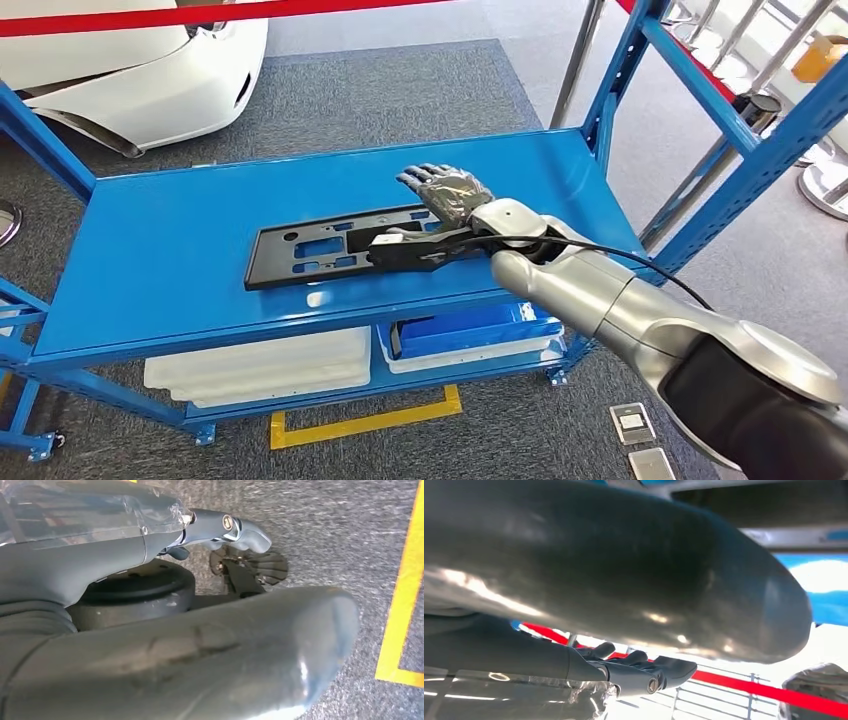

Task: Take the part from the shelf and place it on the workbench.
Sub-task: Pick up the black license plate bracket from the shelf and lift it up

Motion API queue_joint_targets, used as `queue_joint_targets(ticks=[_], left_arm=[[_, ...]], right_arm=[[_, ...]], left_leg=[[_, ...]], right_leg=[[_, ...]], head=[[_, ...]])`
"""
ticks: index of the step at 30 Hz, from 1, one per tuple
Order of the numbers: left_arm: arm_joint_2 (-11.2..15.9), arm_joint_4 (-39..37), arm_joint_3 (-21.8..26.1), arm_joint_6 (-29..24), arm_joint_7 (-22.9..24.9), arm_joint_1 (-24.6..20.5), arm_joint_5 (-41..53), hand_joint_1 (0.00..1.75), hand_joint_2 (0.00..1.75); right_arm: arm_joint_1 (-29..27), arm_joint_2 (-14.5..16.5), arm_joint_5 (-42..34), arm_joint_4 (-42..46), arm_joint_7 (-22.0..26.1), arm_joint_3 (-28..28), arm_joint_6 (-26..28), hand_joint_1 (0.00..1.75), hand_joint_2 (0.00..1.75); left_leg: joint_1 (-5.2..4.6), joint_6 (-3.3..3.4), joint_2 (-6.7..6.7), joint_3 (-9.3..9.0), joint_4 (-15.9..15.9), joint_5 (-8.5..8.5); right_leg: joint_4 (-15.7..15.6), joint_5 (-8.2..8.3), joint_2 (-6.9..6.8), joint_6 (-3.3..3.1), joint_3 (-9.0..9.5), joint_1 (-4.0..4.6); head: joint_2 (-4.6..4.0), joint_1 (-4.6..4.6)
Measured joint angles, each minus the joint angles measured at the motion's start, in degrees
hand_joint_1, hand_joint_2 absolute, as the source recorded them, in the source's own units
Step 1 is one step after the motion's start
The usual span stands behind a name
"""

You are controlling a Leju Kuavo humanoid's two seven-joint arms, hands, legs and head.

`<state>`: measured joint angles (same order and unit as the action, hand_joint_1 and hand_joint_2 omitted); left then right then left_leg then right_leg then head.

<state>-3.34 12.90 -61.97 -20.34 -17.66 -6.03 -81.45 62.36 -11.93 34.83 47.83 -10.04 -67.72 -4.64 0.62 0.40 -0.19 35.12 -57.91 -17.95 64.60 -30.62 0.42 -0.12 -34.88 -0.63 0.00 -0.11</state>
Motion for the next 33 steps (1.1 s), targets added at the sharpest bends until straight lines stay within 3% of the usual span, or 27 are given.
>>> queue_joint_targets(ticks=[2, 4, 5, 7, 9, 11, 13, 15, 17, 19, 20, 21, 23, 25, 29, 31, 33], left_arm=[[-0.01, 0.00, -0.01, 0.01, 0.00, -0.02, 0.03, 0.00, 0.00], [-0.02, 0.00, 0.00, 0.01, 0.02, 0.04, 0.02, 0.00, 0.00], [-0.02, 0.00, -0.01, 0.01, 0.03, 0.06, 0.02, 0.00, 0.00], [-0.04, 0.00, -0.01, 0.01, 0.04, 0.09, 0.02, 0.00, 0.00], [-0.09, 0.00, -0.01, 0.01, 0.05, -0.01, 0.03, 0.00, 0.00], [-0.12, 0.00, -0.01, 0.03, 0.06, -0.10, 0.03, 0.00, 0.00], [-0.11, -0.01, -0.02, 0.07, 0.07, -0.12, 0.05, 0.00, 0.00], [-0.09, -0.02, -0.02, 0.08, 0.07, -0.22, 0.07, 0.00, 0.00], [-0.09, -0.02, -0.02, 0.08, 0.07, -0.27, 0.08, 0.00, 0.00], [-0.07, -0.02, -0.01, 0.08, 0.07, -0.20, 0.05, 0.00, 0.00], [-0.06, -0.02, -0.01, 0.08, 0.07, -0.15, 0.04, 0.00, 0.00], [-0.04, -0.02, -0.01, 0.08, 0.07, -0.09, 0.03, 0.00, 0.00], [-0.03, -0.03, -0.02, 0.08, 0.07, -0.01, 0.04, 0.00, 0.00], [-0.02, -0.05, -0.02, 0.08, 0.07, 0.03, 0.04, 0.00, 0.00], [-0.03, -0.07, -0.01, 0.08, 0.11, 0.02, 0.03, 0.00, 0.00], [-0.03, -0.07, -0.01, 0.08, 0.11, -0.05, 0.04, 0.00, 0.00], [-0.04, -0.07, -0.02, 0.08, 0.11, -0.06, 0.05, 0.00, 0.00]], right_arm=[[-0.21, -0.05, -0.02, -0.07, 0.01, -0.01, -0.01, 0.00, 0.00], [-0.54, -0.16, -0.03, -0.18, 0.01, -0.02, -0.01, 0.00, 0.00], [-0.60, -0.22, -0.03, -0.24, 0.01, -0.02, -0.01, 0.00, 0.00], [-0.61, -0.33, -0.03, -0.33, 0.01, -0.02, -0.01, 0.00, 0.00], [-0.56, -0.39, -0.04, -0.43, 0.02, -0.04, -0.03, 0.00, 0.00], [-0.47, -0.41, -0.06, -0.47, 0.04, -0.06, -0.04, 0.00, 0.00], [-0.35, -0.48, -0.05, -0.48, 0.01, -0.06, -0.01, 0.00, 0.00], [-0.18, -0.47, -0.05, -0.49, 0.00, -0.06, 0.00, 0.00, 0.00], [-0.20, -0.38, -0.06, -0.49, 0.04, -0.06, -0.01, 0.00, 0.00], [-0.37, -0.34, -0.06, -0.49, 0.05, -0.06, -0.01, 0.00, 0.00], [-0.42, -0.33, -0.06, -0.49, 0.05, -0.06, -0.01, 0.00, 0.00], [-0.44, -0.32, -0.06, -0.50, 0.05, -0.06, -0.01, 0.00, 0.00], [-0.45, -0.27, -0.06, -0.52, 0.05, -0.07, -0.01, 0.00, 0.00], [-0.44, -0.22, -0.06, -0.56, 0.07, -0.09, -0.01, 0.00, 0.00], [-0.22, -0.23, -0.05, -0.59, 0.05, -0.09, 0.04, 0.00, 0.00], [-0.15, -0.25, -0.04, -0.60, 0.05, -0.09, 0.05, 0.00, 0.00], [-0.38, -0.26, -0.05, -0.63, 0.05, -0.10, 0.04, 0.00, 0.00]], left_leg=[[-0.10, 0.37, 0.01, -0.77, 0.05, -0.73], [-0.20, 0.42, -0.08, -1.74, -0.01, -1.67], [-0.25, 0.37, -0.14, -2.37, -0.05, -2.21], [-0.33, 0.13, -0.23, -3.71, -0.08, -3.40], [-0.40, -0.43, -0.25, -4.71, 0.08, -4.40], [-0.49, -1.22, -0.23, -5.42, 0.05, -4.74], [-0.53, -1.91, -0.18, -5.52, -1.06, -4.93], [-0.38, -2.59, -0.11, -3.10, -5.83, -5.94], [-0.15, -3.24, -0.08, 1.54, -13.07, -8.54], [0.02, -3.60, -0.08, 5.03, -16.47, -10.28], [0.07, -3.66, -0.07, 5.49, -15.42, -9.44], [0.10, -3.58, -0.07, 5.09, -12.52, -7.19], [0.01, -3.09, -0.07, 3.46, -4.96, -1.29], [-0.29, -2.27, -0.03, 2.61, -0.84, 1.24], [-0.21, -0.60, -0.07, 0.73, 0.60, 0.88], [-0.10, -0.12, -0.13, -0.36, 0.92, 0.40], [-0.10, 0.09, -0.14, -1.22, 0.93, -0.46]], right_leg=[[6.90, -2.38, 0.00, 0.28, -4.75, -0.02], [9.30, -2.99, -0.01, 0.23, -7.77, -0.03], [7.55, -1.61, -0.02, 0.09, -7.85, -0.01], [0.07, 3.81, -0.07, -0.38, -5.86, 0.13], [-5.30, 6.96, -0.18, -0.86, -4.22, 0.59], [-6.36, 6.84, -0.14, -1.36, -3.70, 0.96], [-6.82, 6.74, -0.10, -1.98, -2.64, 0.65], [-7.11, 6.24, -0.13, -2.55, -1.51, 0.30], [-7.14, 5.42, -0.09, -2.89, -0.71, 0.29], [-7.13, 4.47, 0.00, -2.89, 0.28, 0.29], [-7.12, 3.95, 0.05, -2.81, 0.95, 0.28], [-7.12, 3.38, 0.10, -2.70, 1.72, 0.27], [-7.03, 2.22, 0.15, -2.37, 3.09, 0.33], [-7.00, 1.43, 0.22, -1.80, 3.62, 0.40], [-5.22, 0.77, 0.17, -0.56, 3.50, 0.30], [0.35, -0.82, 0.08, -0.15, 0.35, 0.12], [7.01, -3.19, 0.06, 0.22, -4.50, 0.02]], head=[[0.00, 0.63], [0.00, 1.11], [0.00, 1.39], [0.00, 2.01], [0.00, 2.23], [0.00, 2.14], [0.00, 2.11], [0.00, 1.58], [0.00, 0.77], [0.00, 0.22], [0.00, 0.00], [0.00, -0.26], [0.00, -0.70], [0.00, -0.89], [0.00, -0.47], [0.00, 0.19], [0.00, 0.73]])
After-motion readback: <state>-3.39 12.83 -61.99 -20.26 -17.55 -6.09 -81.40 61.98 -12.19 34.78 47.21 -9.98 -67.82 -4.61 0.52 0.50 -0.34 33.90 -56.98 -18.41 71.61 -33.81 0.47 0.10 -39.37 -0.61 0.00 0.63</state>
